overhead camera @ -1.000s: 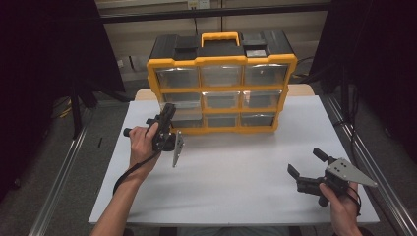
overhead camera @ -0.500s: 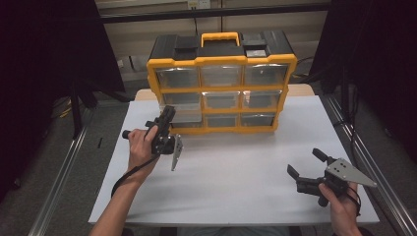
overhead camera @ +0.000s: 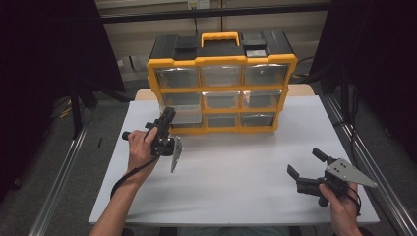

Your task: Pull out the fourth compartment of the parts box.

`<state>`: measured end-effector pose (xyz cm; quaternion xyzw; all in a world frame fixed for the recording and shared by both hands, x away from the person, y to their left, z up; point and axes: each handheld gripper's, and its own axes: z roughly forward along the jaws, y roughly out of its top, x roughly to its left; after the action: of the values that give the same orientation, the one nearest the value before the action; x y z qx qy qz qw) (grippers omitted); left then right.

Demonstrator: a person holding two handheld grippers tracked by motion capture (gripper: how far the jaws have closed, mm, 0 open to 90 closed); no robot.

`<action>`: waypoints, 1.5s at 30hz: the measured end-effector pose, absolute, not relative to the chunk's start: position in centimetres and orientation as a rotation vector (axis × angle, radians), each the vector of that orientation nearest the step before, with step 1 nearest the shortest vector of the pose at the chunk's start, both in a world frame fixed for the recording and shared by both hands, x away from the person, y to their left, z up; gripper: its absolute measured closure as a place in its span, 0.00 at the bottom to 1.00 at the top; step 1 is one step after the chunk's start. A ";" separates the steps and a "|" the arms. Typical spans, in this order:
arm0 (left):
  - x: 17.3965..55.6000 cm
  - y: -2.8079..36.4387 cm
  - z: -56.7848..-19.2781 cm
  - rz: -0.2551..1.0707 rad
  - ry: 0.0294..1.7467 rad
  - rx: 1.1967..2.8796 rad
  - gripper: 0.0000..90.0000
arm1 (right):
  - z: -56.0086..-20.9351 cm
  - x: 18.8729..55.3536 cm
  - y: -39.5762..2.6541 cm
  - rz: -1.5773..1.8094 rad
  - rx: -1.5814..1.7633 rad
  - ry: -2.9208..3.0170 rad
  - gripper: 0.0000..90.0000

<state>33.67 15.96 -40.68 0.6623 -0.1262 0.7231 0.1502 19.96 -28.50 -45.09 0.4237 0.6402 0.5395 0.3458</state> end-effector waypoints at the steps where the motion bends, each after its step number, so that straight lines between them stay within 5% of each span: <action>1: 33.6 16.0 -40.7 2.067 -0.367 1.898 0.88 | -45.1 19.9 -28.5 1.404 1.104 1.663 0.00; 45: 32.0 16.2 -40.4 2.058 -0.364 1.898 0.89 | -45.1 20.0 -28.3 1.404 1.108 1.667 0.00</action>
<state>31.98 16.20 -40.38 0.6638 -0.1273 0.7198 0.1586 20.03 -28.34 -45.15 0.4260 0.6408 0.5396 0.3415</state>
